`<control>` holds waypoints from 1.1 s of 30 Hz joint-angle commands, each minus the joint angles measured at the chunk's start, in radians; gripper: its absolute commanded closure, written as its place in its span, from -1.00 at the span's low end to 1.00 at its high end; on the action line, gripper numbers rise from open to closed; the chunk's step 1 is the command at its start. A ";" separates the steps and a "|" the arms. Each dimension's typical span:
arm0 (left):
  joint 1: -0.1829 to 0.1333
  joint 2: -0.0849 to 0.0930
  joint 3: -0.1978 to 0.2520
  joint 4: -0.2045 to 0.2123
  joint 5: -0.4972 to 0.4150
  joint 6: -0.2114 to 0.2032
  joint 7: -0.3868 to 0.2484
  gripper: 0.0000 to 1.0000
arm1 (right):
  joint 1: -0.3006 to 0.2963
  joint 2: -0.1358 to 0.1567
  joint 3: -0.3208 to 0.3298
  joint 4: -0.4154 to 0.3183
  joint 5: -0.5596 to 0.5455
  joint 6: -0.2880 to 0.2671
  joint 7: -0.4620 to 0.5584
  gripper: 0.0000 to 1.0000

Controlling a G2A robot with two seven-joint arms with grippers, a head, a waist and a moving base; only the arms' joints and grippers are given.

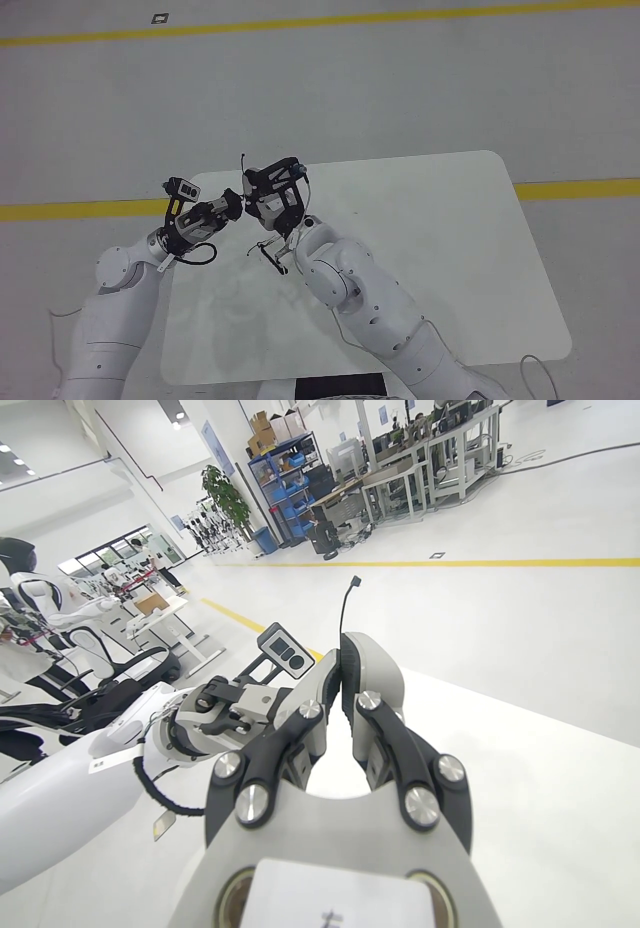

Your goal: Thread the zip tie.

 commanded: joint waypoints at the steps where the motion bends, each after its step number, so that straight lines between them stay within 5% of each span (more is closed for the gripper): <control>1: 0.000 0.000 0.000 0.000 0.000 0.000 0.000 1.00 | -0.001 0.001 0.000 -0.001 -0.002 0.002 -0.002 1.00; 33: 0.000 0.000 0.000 0.000 0.000 0.000 0.000 1.00 | -0.021 0.009 -0.022 0.000 -0.002 0.011 -0.006 1.00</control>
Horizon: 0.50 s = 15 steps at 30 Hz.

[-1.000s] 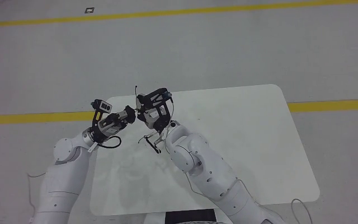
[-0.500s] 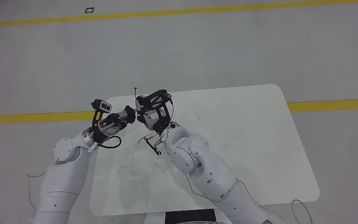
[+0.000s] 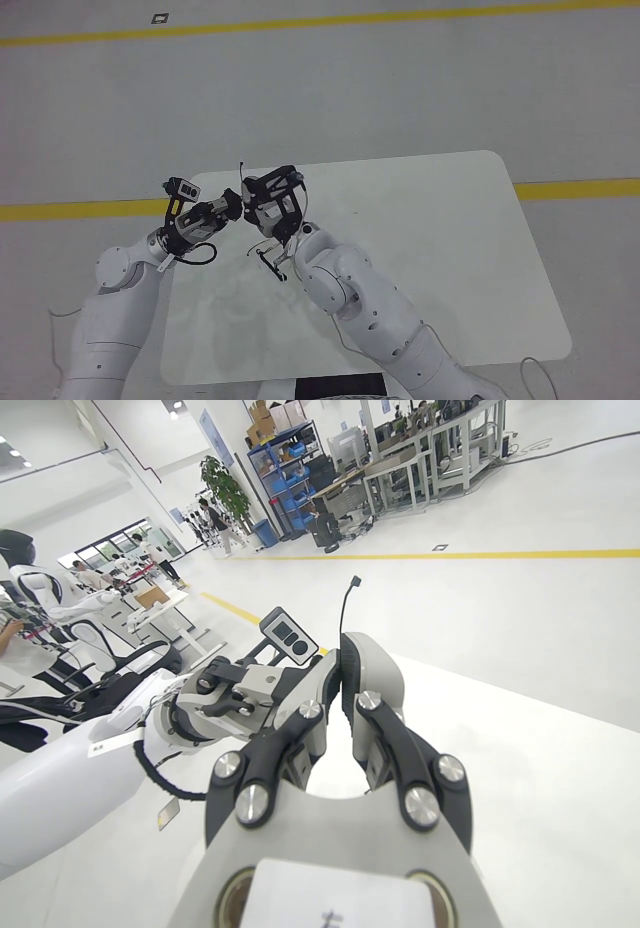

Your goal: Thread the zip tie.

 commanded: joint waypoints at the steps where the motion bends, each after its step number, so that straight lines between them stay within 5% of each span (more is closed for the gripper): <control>1: 0.000 0.000 0.000 0.000 0.000 0.000 0.000 1.00 | -0.002 0.000 -0.001 -0.002 -0.001 0.004 -0.004 1.00; 3: 0.000 0.000 0.000 0.000 0.000 0.000 0.000 1.00 | -0.004 0.001 -0.002 -0.004 -0.002 0.006 -0.006 1.00; 4: 0.000 0.000 0.000 0.000 0.000 0.000 0.000 1.00 | -0.005 0.001 -0.002 -0.005 -0.002 0.007 -0.006 0.78; 7: 0.000 0.000 0.000 0.000 0.000 0.000 0.000 1.00 | -0.008 0.002 -0.002 -0.010 -0.004 0.010 -0.010 -1.00; 15: 0.000 0.000 0.000 0.000 0.000 0.000 0.000 1.00 | -0.015 0.007 -0.002 -0.039 -0.048 0.026 -0.007 -1.00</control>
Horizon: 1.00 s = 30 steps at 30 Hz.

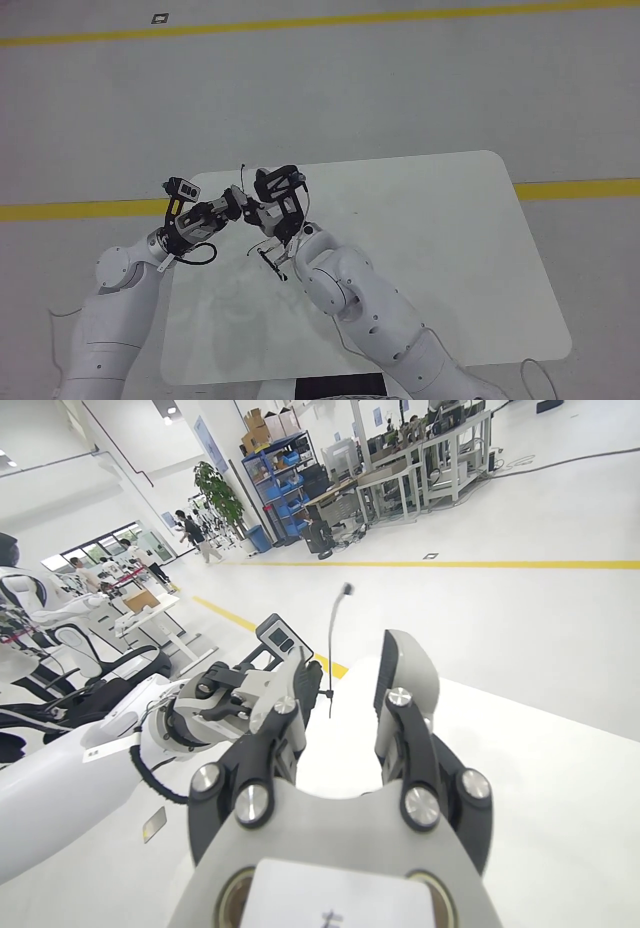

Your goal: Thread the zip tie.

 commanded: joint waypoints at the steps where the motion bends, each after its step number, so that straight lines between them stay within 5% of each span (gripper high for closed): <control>1: 0.000 0.000 0.000 0.000 0.000 0.000 0.000 1.00 | -0.009 0.003 0.004 -0.013 -0.008 0.002 -0.002 -1.00; 7: 0.000 0.000 0.000 0.000 0.000 0.000 0.000 1.00 | -0.060 0.026 0.032 -0.056 -0.130 -0.037 -0.043 -1.00; 16: 0.000 0.000 0.001 0.000 -0.002 0.004 0.007 1.00 | -0.060 0.026 0.032 -0.056 -0.130 -0.037 -0.043 -1.00; 21: -0.005 0.000 -0.001 -0.004 -0.105 0.158 0.028 1.00 | -0.052 0.052 0.047 -0.051 -0.336 -0.078 -0.031 -1.00; 26: -0.014 0.007 -0.020 0.002 -0.160 0.290 0.022 1.00 | 0.067 0.143 -0.011 -0.028 -0.336 -0.123 -0.012 -1.00; 30: -0.024 0.010 -0.026 -0.002 -0.165 0.338 0.055 1.00 | 0.145 0.223 -0.109 -0.019 -0.336 -0.052 -0.020 -1.00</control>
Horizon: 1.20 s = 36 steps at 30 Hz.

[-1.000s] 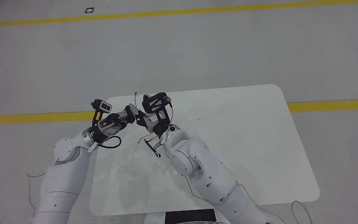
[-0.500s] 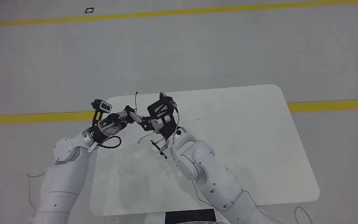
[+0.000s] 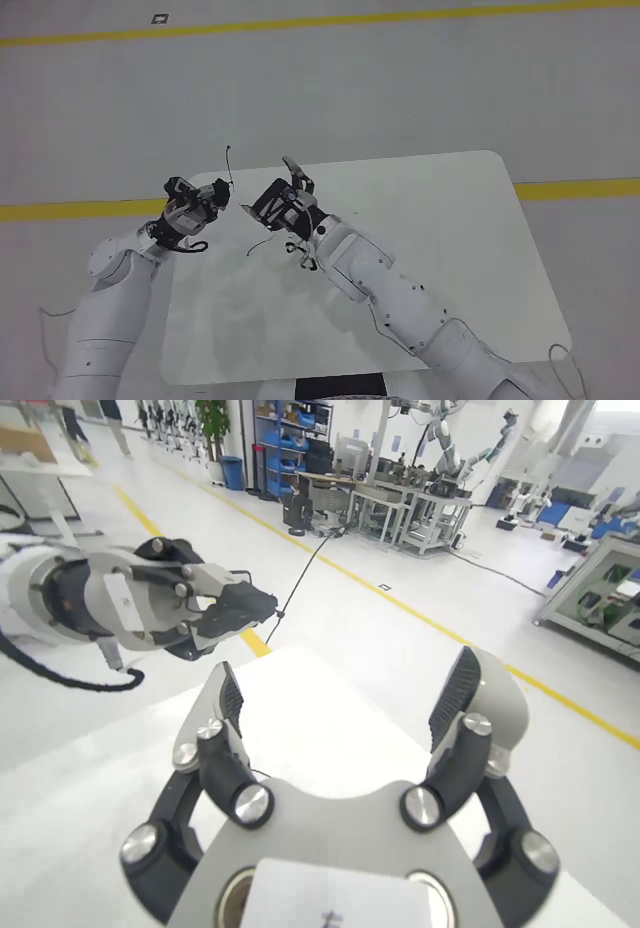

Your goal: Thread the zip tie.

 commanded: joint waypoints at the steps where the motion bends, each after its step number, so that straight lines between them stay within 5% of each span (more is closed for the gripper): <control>1: -0.006 0.003 0.001 -0.016 0.041 -0.011 0.007 1.00 | 0.017 0.021 -0.029 0.002 0.000 0.028 -0.003 -1.00; 9: -0.005 0.002 0.004 -0.015 0.033 0.001 0.038 1.00 | 0.031 0.025 -0.033 0.011 0.000 0.018 0.001 -1.00; 16: -0.008 -0.001 -0.007 0.000 -0.205 0.239 0.035 1.00 | 0.133 0.076 -0.135 0.053 0.000 0.054 -0.036 -1.00; 19: -0.012 0.000 -0.009 0.015 -0.271 0.303 0.025 1.00 | 0.142 0.091 -0.164 0.060 0.000 0.074 -0.078 -1.00; 28: -0.023 0.005 -0.001 0.009 -0.264 0.297 0.025 1.00 | 0.138 0.094 -0.166 0.064 0.000 0.073 -0.096 -1.00; 36: -0.020 0.008 0.056 0.036 -0.420 0.303 0.095 1.00 | 0.124 0.079 -0.140 0.092 0.014 0.076 -0.215 -1.00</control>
